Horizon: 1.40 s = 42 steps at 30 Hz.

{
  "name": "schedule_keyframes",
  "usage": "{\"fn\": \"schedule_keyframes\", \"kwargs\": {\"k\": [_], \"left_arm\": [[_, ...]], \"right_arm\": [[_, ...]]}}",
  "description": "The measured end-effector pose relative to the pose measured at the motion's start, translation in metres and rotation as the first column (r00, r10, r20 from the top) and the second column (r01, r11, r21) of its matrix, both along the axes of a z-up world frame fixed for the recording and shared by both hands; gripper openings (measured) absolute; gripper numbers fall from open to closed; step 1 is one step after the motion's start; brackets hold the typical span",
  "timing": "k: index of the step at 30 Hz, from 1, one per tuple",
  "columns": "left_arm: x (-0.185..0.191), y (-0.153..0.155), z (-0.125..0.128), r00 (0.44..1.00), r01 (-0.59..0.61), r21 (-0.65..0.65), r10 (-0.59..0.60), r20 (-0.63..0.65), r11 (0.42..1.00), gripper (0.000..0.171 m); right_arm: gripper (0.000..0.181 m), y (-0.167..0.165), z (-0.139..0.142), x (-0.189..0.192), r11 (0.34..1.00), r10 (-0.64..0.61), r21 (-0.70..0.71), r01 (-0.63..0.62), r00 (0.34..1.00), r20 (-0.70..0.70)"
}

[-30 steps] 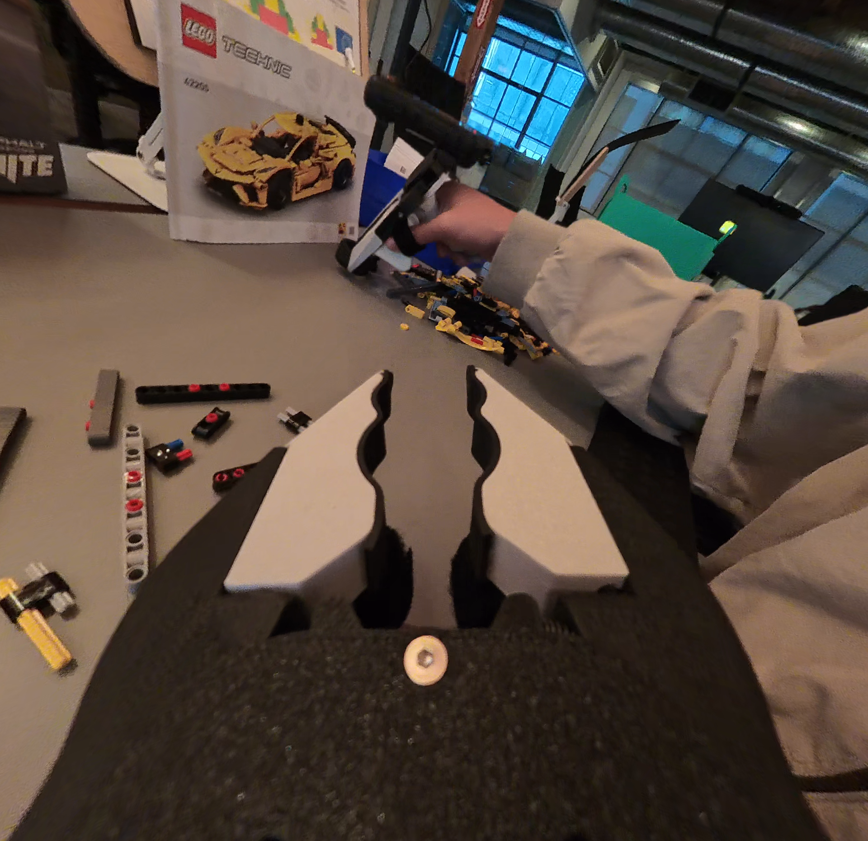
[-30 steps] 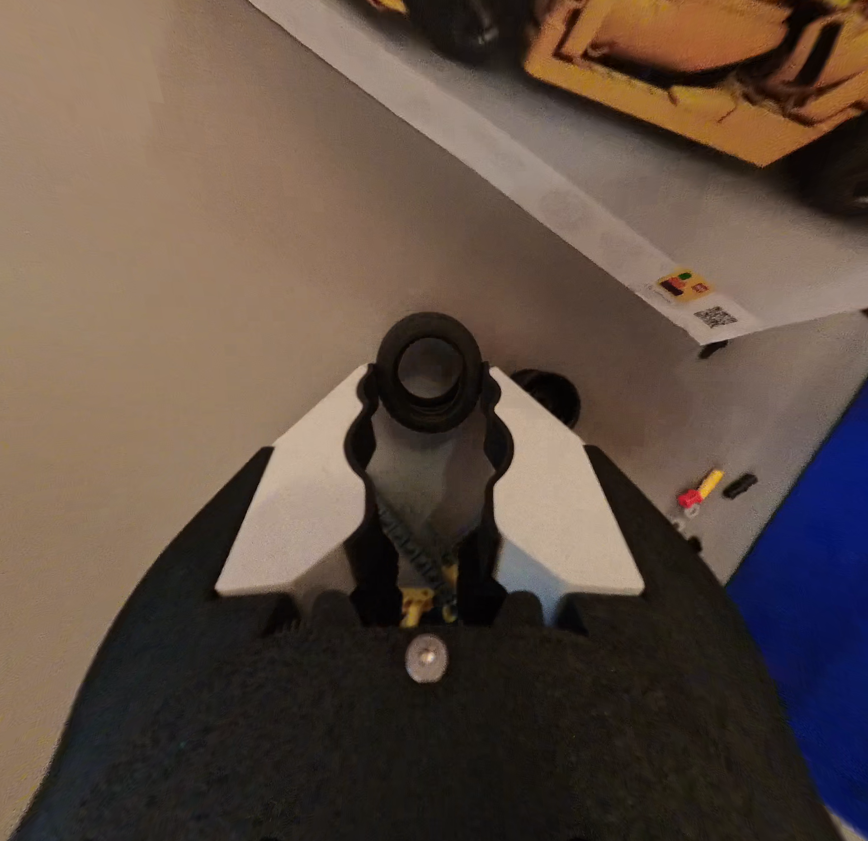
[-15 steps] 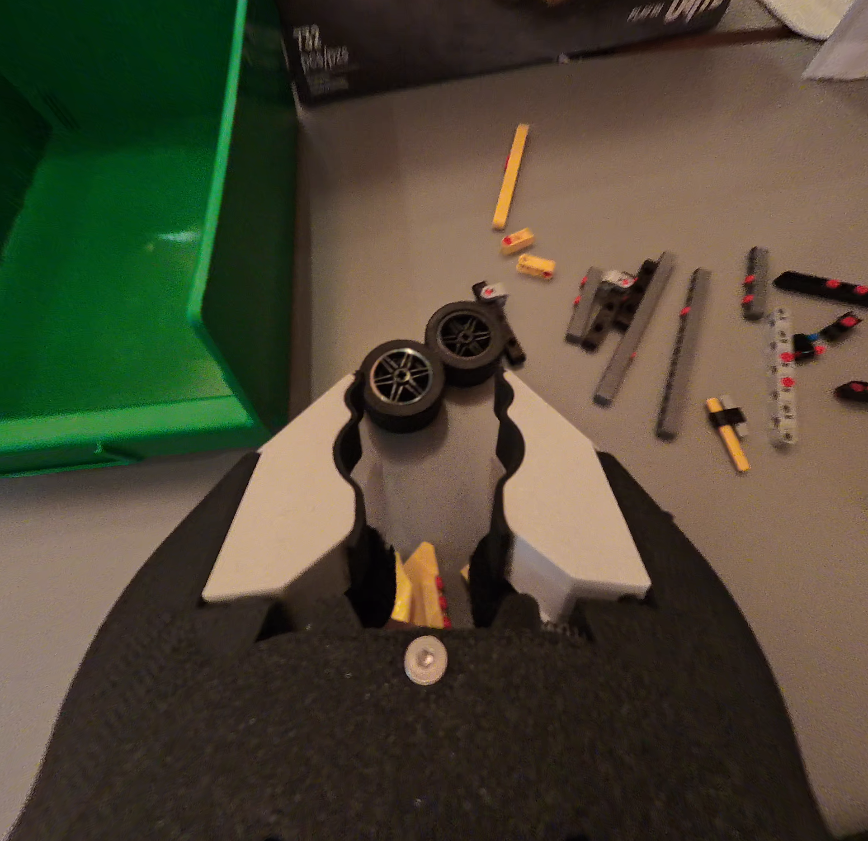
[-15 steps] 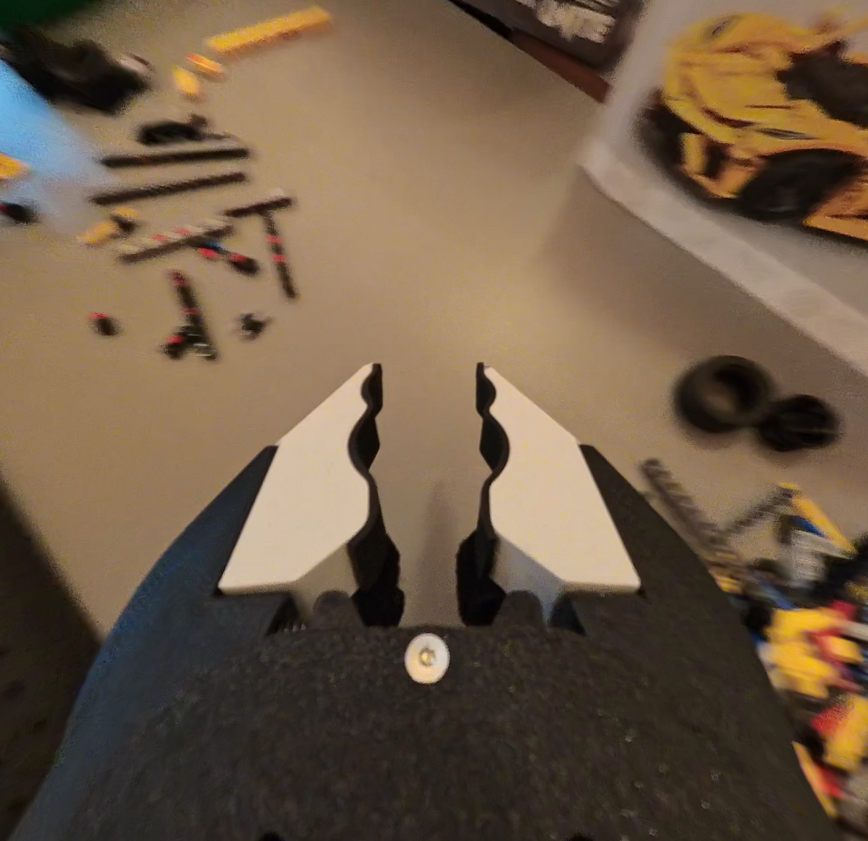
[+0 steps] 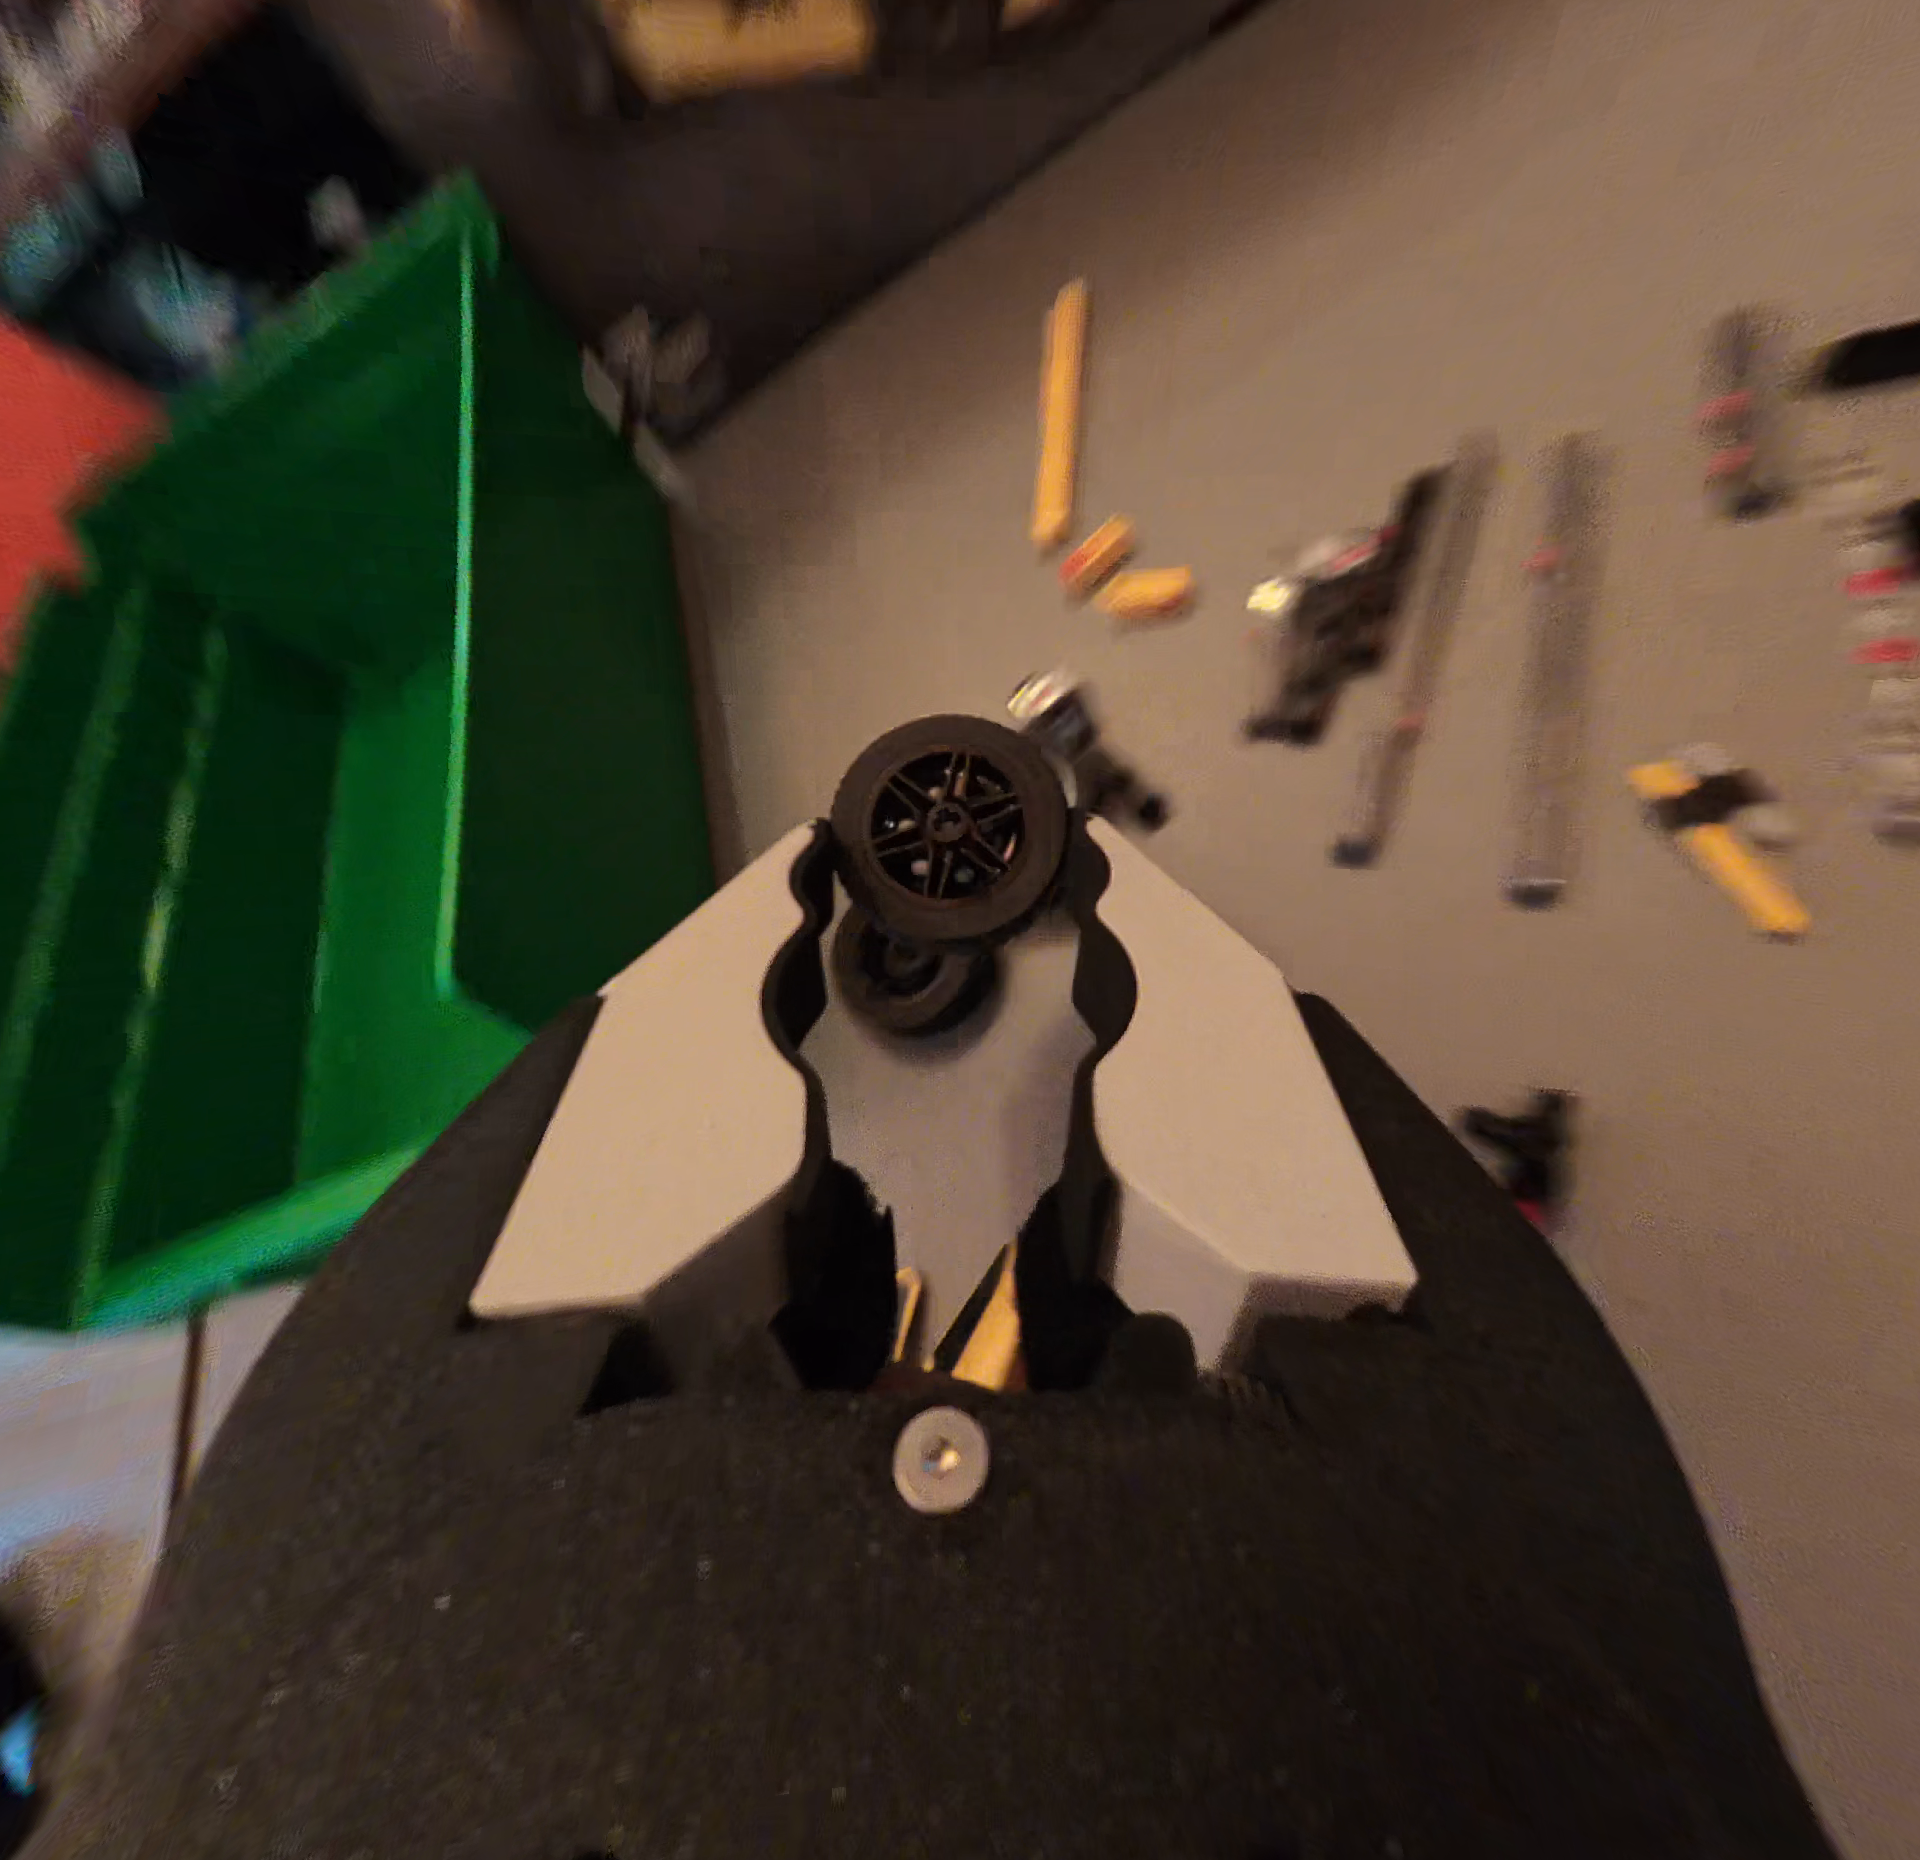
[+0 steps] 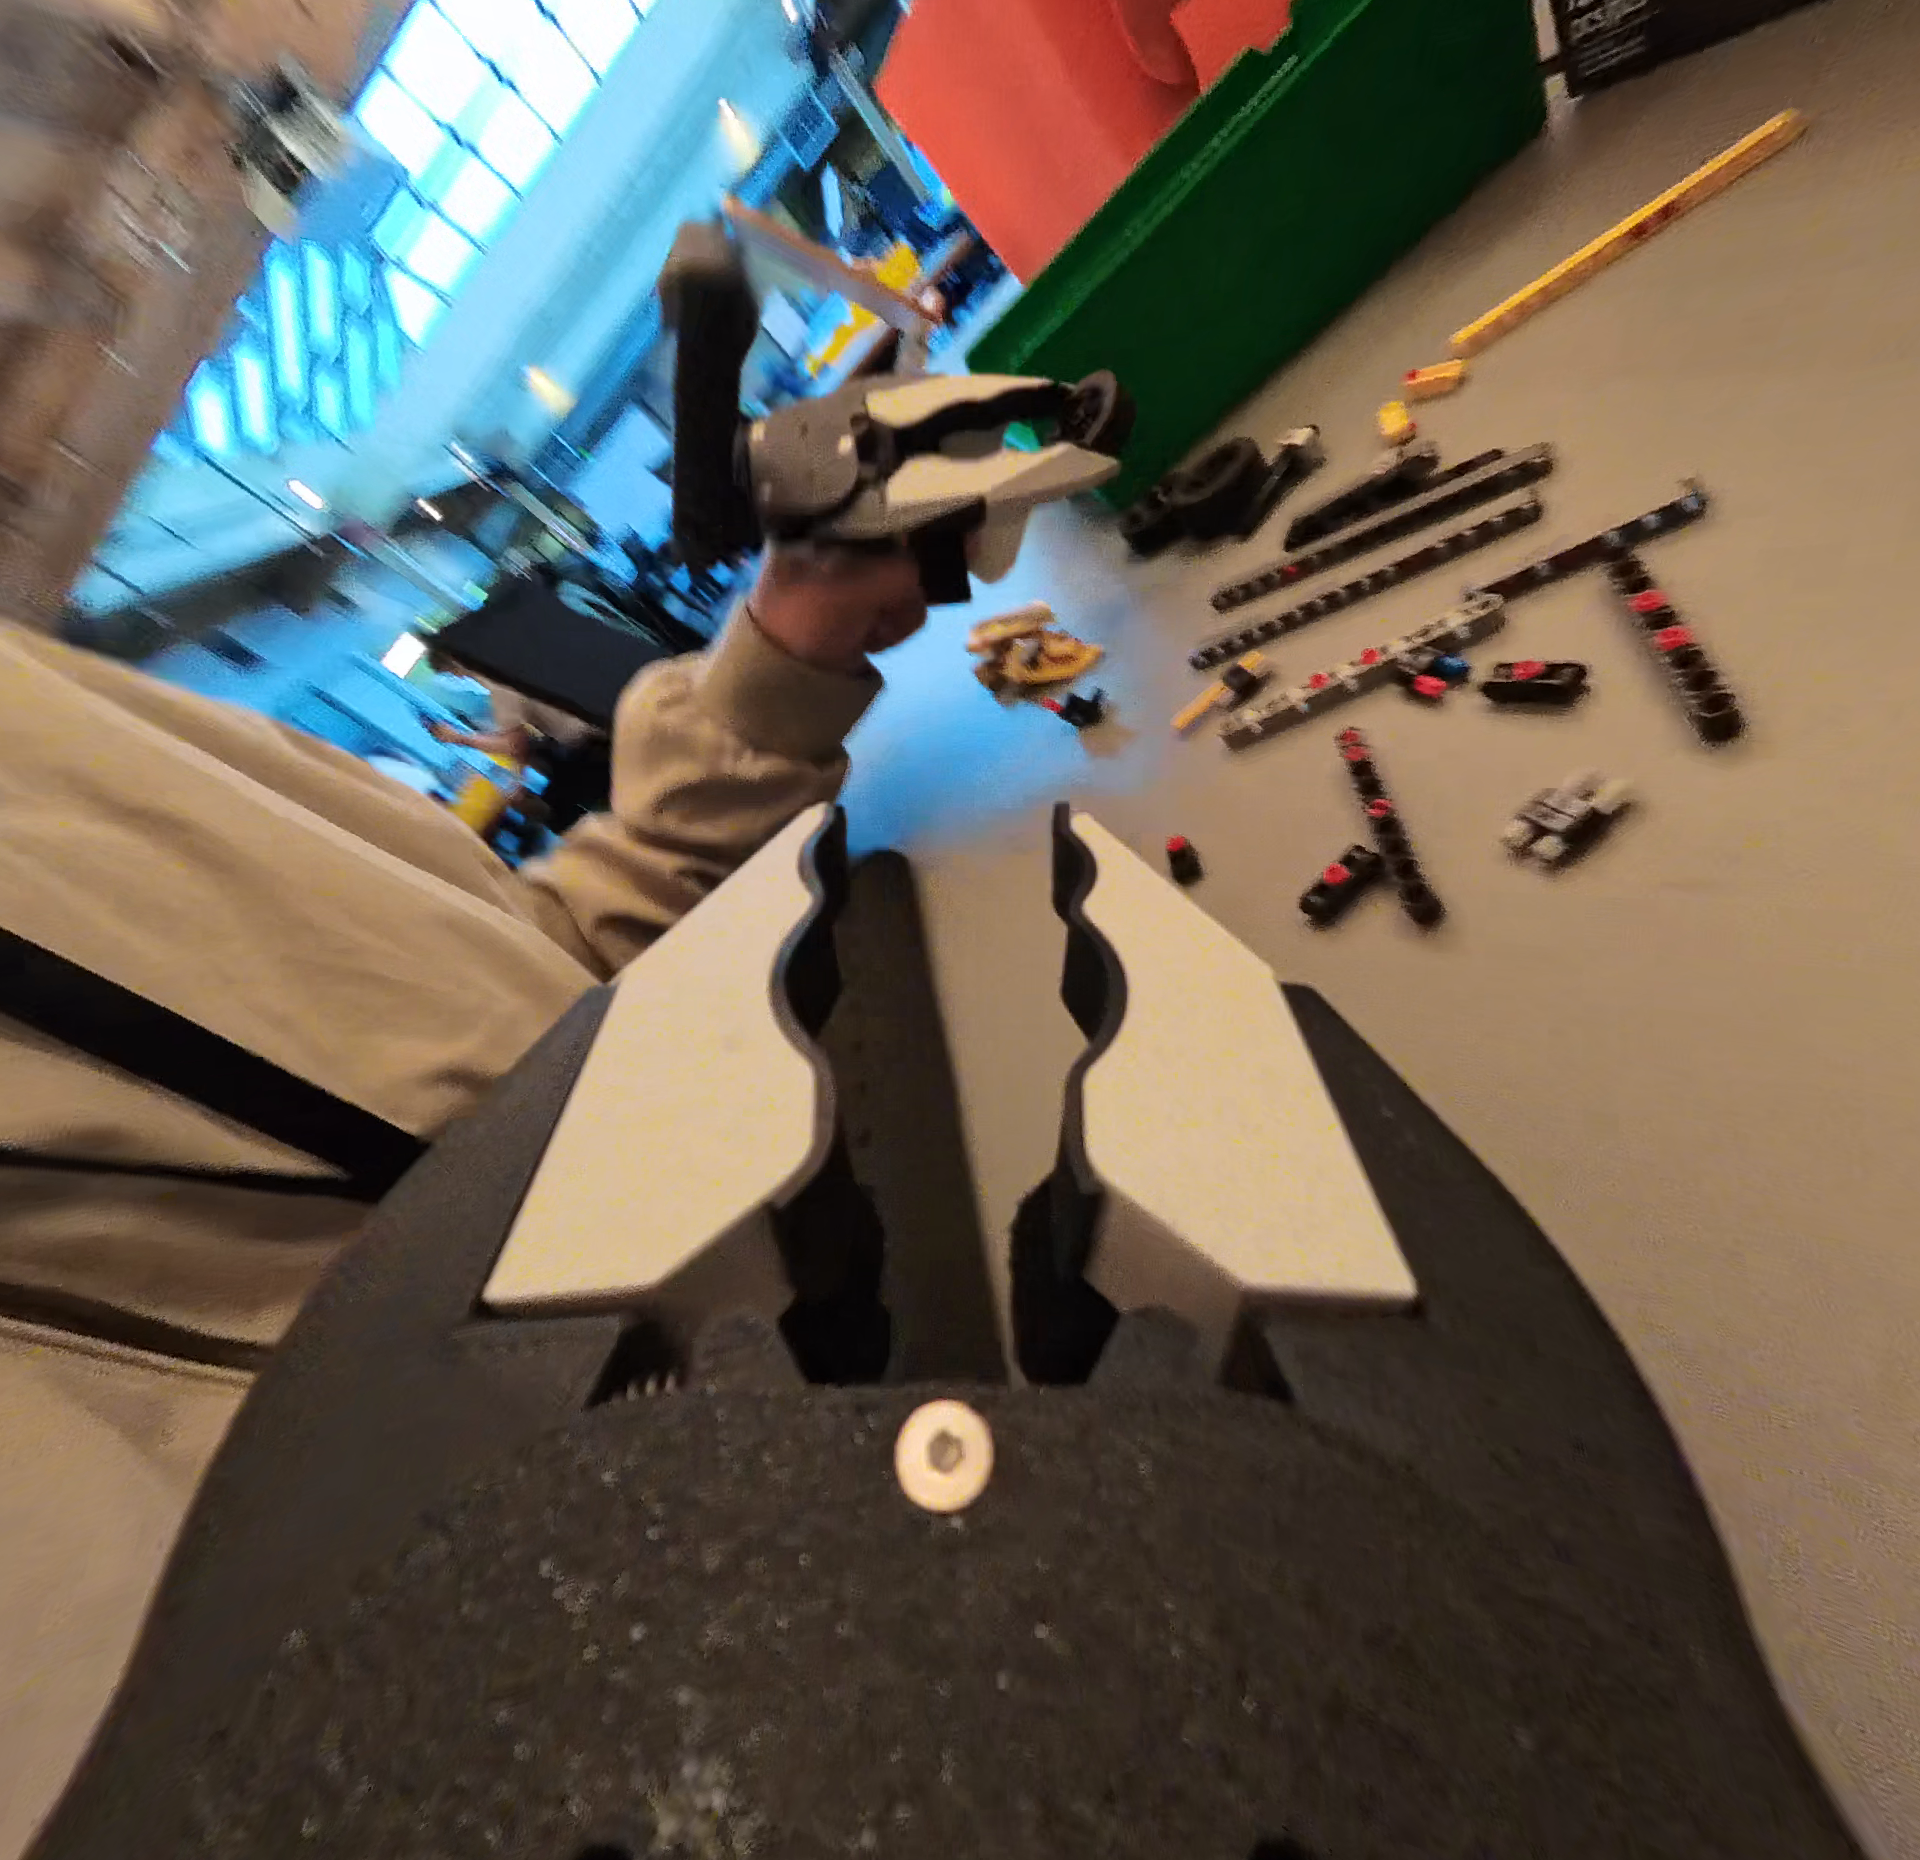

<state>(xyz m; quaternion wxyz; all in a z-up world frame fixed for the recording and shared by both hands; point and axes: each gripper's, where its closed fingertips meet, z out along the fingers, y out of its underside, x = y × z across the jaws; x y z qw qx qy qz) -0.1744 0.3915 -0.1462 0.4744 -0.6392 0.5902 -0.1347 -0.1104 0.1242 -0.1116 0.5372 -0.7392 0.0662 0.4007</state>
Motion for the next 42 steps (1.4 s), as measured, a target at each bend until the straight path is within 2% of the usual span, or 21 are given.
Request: {"fn": "schedule_keyframes", "kwargs": {"k": [2, 4, 7, 8, 10, 12, 15, 17, 19, 20, 21, 23, 24, 26, 27, 28, 30, 31, 36, 39, 42], "left_arm": [[0.024, -0.062, 0.029, 0.966, 0.224, 0.085, -0.233, 0.114, 0.971, 0.045], [0.042, -0.130, 0.048, 0.879, 0.418, 0.116, -0.433, 0.199, 0.901, 0.045], [0.056, -0.210, 0.058, 0.752, 0.595, 0.122, -0.603, 0.266, 0.795, 0.045], [0.060, -0.226, 0.056, 0.736, 0.616, 0.133, -0.627, 0.254, 0.776, 0.045], [0.067, -0.241, 0.048, 0.747, 0.609, 0.157, -0.629, 0.214, 0.777, 0.045], [0.071, -0.248, 0.037, 0.756, 0.610, 0.158, -0.630, 0.178, 0.776, 0.045], [0.072, -0.262, 0.035, 0.730, 0.639, 0.121, -0.649, 0.214, 0.760, 0.044], [0.072, -0.271, 0.033, 0.713, 0.659, 0.136, -0.672, 0.199, 0.740, 0.044], [0.073, -0.281, 0.027, 0.701, 0.675, 0.158, -0.693, 0.170, 0.721, 0.044], [0.074, -0.283, 0.027, 0.704, 0.668, 0.155, -0.686, 0.182, 0.727, 0.044], [0.074, -0.286, 0.027, 0.702, 0.672, 0.117, -0.679, 0.215, 0.731, 0.044], [0.073, -0.292, 0.033, 0.689, 0.698, -0.098, -0.628, 0.361, 0.709, 0.044], [0.071, -0.294, 0.038, 0.680, 0.716, -0.240, -0.577, 0.452, 0.655, 0.044], [0.068, -0.296, 0.047, 0.653, 0.754, -0.457, -0.472, 0.592, 0.471, 0.044], [0.066, -0.296, 0.050, 0.639, 0.769, -0.505, -0.437, 0.633, 0.392, 0.037], [0.065, -0.298, 0.051, 0.619, 0.785, -0.524, -0.421, 0.662, 0.331, 0.024], [0.063, -0.300, 0.052, 0.605, 0.795, -0.544, -0.398, 0.690, 0.268, 0.018], [0.064, -0.299, 0.049, 0.614, 0.788, -0.547, -0.404, 0.678, 0.281, 0.017], [0.074, -0.292, 0.031, 0.697, 0.714, -0.496, -0.428, 0.576, 0.495, 0.018], [0.082, -0.287, 0.022, 0.753, 0.644, -0.419, -0.433, 0.495, 0.640, 0.017], [0.087, -0.284, 0.016, 0.794, 0.581, -0.334, -0.427, 0.432, 0.742, 0.016]], "right_arm": [[0.049, 0.010, 0.005, 0.000, 1.000, -0.002, 0.017, 0.004, 0.995, -0.101], [0.058, 0.021, 0.003, 0.000, 1.000, -0.004, 0.008, 0.006, 0.991, -0.133], [0.065, 0.030, -0.003, -0.008, 0.999, 0.042, -0.017, -0.045, 0.987, -0.156], [0.064, 0.029, -0.002, -0.011, 0.997, 0.068, -0.011, -0.071, 0.982, -0.177], [0.049, 0.022, 0.001, -0.014, 0.995, 0.095, 0.011, -0.094, 0.976, -0.197], [0.014, 0.012, 0.000, -0.009, 0.996, 0.092, 0.000, -0.095, 0.973, -0.214], [0.016, 0.001, 0.000, -0.003, 0.998, 0.054, 0.044, -0.046, 0.979, -0.198], [0.038, -0.003, -0.004, -0.006, 0.999, 0.048, 0.019, -0.045, 0.980, -0.194], [0.015, -0.008, -0.004, -0.004, 0.999, 0.035, 0.018, -0.032, 0.978, -0.204], [0.015, -0.010, -0.005, -0.003, 0.999, 0.033, 0.018, -0.030, 0.978, -0.208], [0.014, -0.013, -0.004, -0.002, 0.999, 0.035, 0.024, -0.030, 0.975, -0.217], [0.014, -0.019, 0.000, 0.003, 0.998, 0.036, 0.061, -0.024, 0.977, -0.210], [0.014, -0.022, 0.004, 0.004, 0.996, 0.044, 0.083, -0.027, 0.977, -0.210], [0.014, -0.028, 0.012, 0.003, 0.990, 0.072, 0.132, -0.049, 0.982, -0.175], [0.014, -0.031, 0.015, 0.000, 0.987, 0.089, 0.148, -0.065, 0.983, -0.158], [0.014, -0.033, 0.014, -0.004, 0.986, 0.106, 0.144, -0.085, 0.984, -0.141], [0.014, -0.033, 0.014, -0.005, 0.986, 0.101, 0.145, -0.082, 0.987, -0.125], [0.014, -0.032, 0.012, -0.004, 0.988, 0.085, 0.136, -0.069, 0.990, -0.112], [0.016, -0.024, -0.008, 0.011, 0.995, -0.098, 0.022, 0.097, 0.991, 0.092], [0.017, -0.021, -0.018, 0.020, 0.980, -0.192, -0.014, 0.197, 0.968, 0.162], [0.018, -0.020, -0.023, 0.027, 0.958, -0.266, -0.028, 0.286, 0.920, 0.287]]}}
